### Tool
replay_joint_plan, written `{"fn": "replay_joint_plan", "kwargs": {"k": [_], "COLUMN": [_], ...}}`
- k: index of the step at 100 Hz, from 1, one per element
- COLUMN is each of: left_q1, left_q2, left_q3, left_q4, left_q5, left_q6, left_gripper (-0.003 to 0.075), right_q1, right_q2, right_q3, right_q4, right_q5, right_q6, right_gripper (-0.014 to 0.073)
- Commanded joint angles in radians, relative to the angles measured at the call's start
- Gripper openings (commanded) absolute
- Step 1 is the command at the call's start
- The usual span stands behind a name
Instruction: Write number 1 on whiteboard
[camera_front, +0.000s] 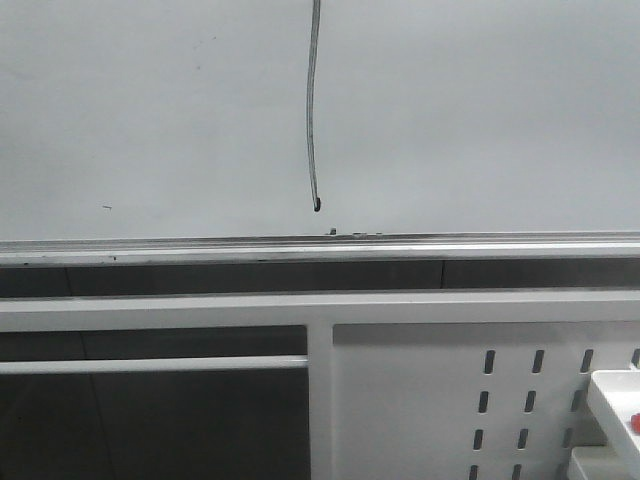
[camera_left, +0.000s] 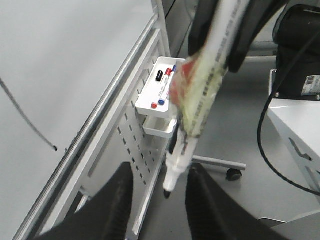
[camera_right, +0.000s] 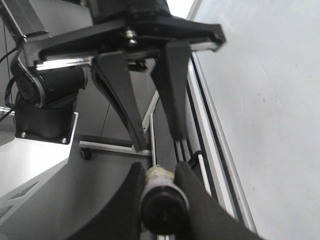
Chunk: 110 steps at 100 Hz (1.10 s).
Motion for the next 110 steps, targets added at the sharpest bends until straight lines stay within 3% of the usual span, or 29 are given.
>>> {"fn": "replay_joint_plan", "kwargs": {"k": [1,28,110], "left_q1": [0.002,-0.005,-0.007], "left_q2": [0.032,0.09,0.112], "left_q3": [-0.04,-0.04,-0.04], "left_q4": [-0.114,-0.141,-0.209], "left_q5": [-0.039,0.006,-0.051], "left_q6": [0.076,0.092,0.092], "left_gripper": [0.0244,0.0243,0.0242], "right_q1": [0.008,0.01,0.029], "right_q2": [-0.007,-0.007,0.023], "right_q3": [-0.049,-0.059,-0.059], "right_q4": [0.007,0.007,0.007], "right_q5": [-0.058,-0.048,-0.015], "right_q6": [-0.019,-0.019,-0.019], "right_gripper": [-0.0077,-0.0077,-0.0077]}}
